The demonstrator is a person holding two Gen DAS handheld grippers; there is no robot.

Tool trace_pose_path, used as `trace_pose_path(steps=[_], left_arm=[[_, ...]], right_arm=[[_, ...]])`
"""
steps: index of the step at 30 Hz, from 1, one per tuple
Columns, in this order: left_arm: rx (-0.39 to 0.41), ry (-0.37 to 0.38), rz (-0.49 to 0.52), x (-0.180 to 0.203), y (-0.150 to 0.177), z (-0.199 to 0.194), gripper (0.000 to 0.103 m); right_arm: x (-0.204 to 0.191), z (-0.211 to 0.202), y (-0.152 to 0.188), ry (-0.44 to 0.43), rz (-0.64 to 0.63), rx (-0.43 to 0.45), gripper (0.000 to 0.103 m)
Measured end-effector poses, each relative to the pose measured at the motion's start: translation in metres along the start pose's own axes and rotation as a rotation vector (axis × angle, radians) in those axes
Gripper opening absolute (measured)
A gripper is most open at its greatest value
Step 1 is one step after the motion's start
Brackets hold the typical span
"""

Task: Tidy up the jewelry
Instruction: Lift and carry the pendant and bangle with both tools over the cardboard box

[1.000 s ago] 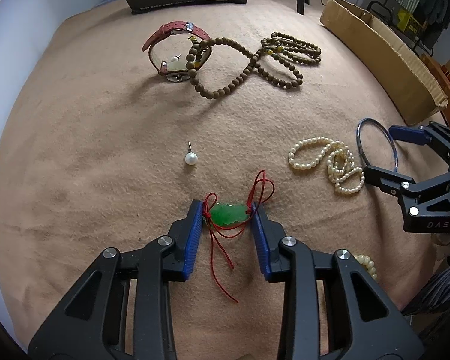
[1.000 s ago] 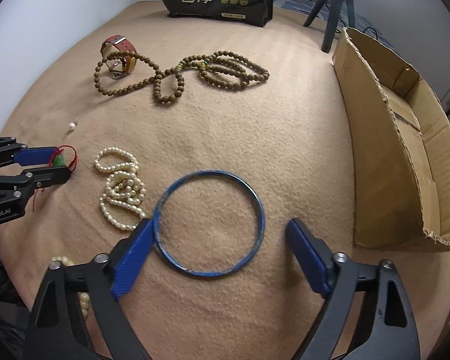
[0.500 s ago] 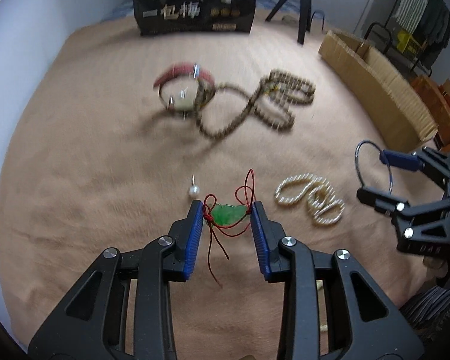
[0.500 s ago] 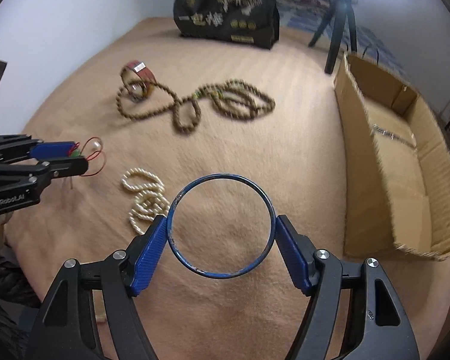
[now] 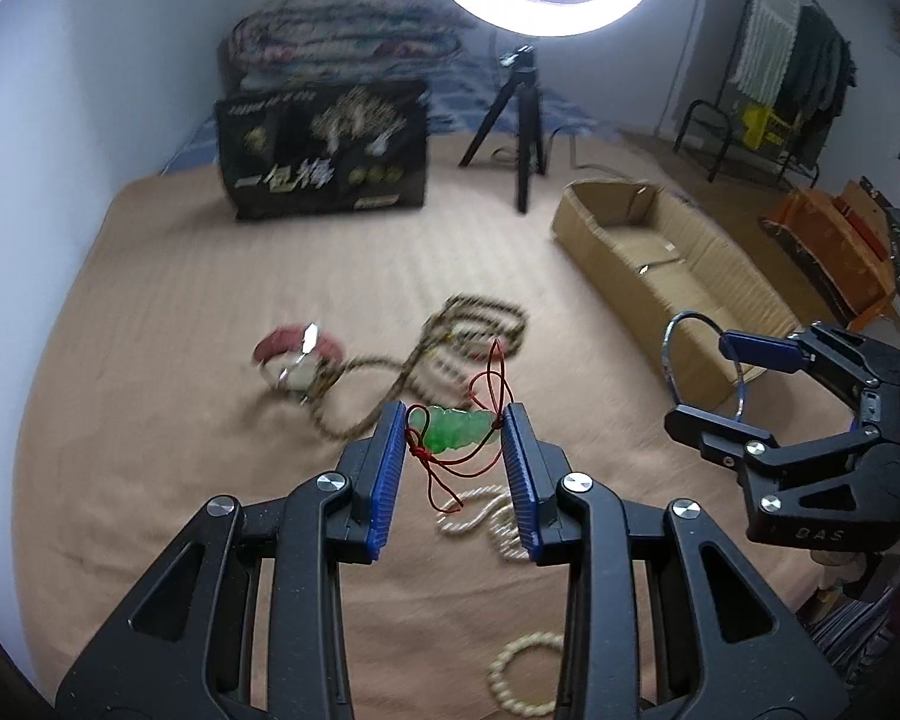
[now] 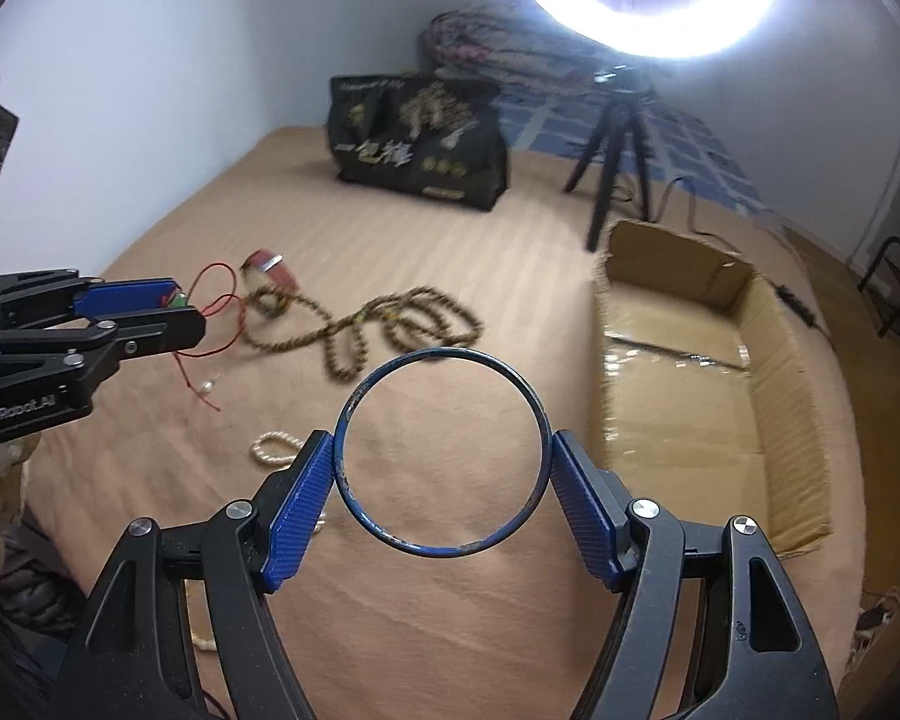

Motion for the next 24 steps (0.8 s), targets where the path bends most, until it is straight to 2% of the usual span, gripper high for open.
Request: trace_pose_path(steps=[10,15,24], left_arm=[[0.062,0.061,0.023,0.049,-0.043,0.001,0.032],[0.069,0.089,0.024,0.074,-0.059,0.013,0.032],[0.081,0.138,0.037,0.118,-0.082,0.037,0.032]], right_arm=[[0.07,-0.024,-0.008,0.079,0.116,0.027,0.072],[0.103,-0.031,-0.009,0.116,0.158,0.032,0.072],[0.15,-0.021,-0.001,0.152,0.21,-0.012,0.072]])
Point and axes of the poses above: each gripper's, at about its wrist camera, not at the fingertips, and z roughly the way its jaws point, x to its right, y to its underside, the point moved 9 cm from there along z, roughly the way its jaws point, and after that the axes turned 2 degrees about -x, right-handed, at the moved point
